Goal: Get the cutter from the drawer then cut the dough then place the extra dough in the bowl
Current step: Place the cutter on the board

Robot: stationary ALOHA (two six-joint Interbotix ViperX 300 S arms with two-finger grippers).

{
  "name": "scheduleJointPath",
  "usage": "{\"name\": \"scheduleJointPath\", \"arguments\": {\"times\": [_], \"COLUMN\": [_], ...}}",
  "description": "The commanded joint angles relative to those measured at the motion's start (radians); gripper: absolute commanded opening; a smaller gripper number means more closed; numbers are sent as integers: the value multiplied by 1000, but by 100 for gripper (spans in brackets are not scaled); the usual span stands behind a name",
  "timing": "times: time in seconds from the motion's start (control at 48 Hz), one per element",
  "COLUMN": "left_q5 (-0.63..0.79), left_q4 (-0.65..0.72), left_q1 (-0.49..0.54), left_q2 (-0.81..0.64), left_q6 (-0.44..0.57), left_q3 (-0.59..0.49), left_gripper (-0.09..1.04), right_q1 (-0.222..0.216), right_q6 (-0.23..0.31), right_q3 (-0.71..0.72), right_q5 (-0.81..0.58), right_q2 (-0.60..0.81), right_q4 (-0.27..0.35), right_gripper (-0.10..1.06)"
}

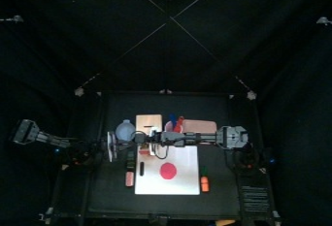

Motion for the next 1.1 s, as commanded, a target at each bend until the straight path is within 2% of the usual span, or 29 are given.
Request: {"name": "scheduleJointPath", "arguments": {"times": [0.021, 1.104], "left_q5": [8, 9], "left_q4": [-14, -51], "left_q1": [2, 6], "left_q2": [0, 0], "left_q6": [0, 0], "left_q3": [-8, 3], "left_gripper": [53, 53], "right_q1": [3, 21], "right_q6": [2, 2], "right_q3": [-37, -112], "right_q5": [17, 133], "right_q2": [-80, -144], "right_q4": [3, -5], "right_gripper": [45, 43]}}
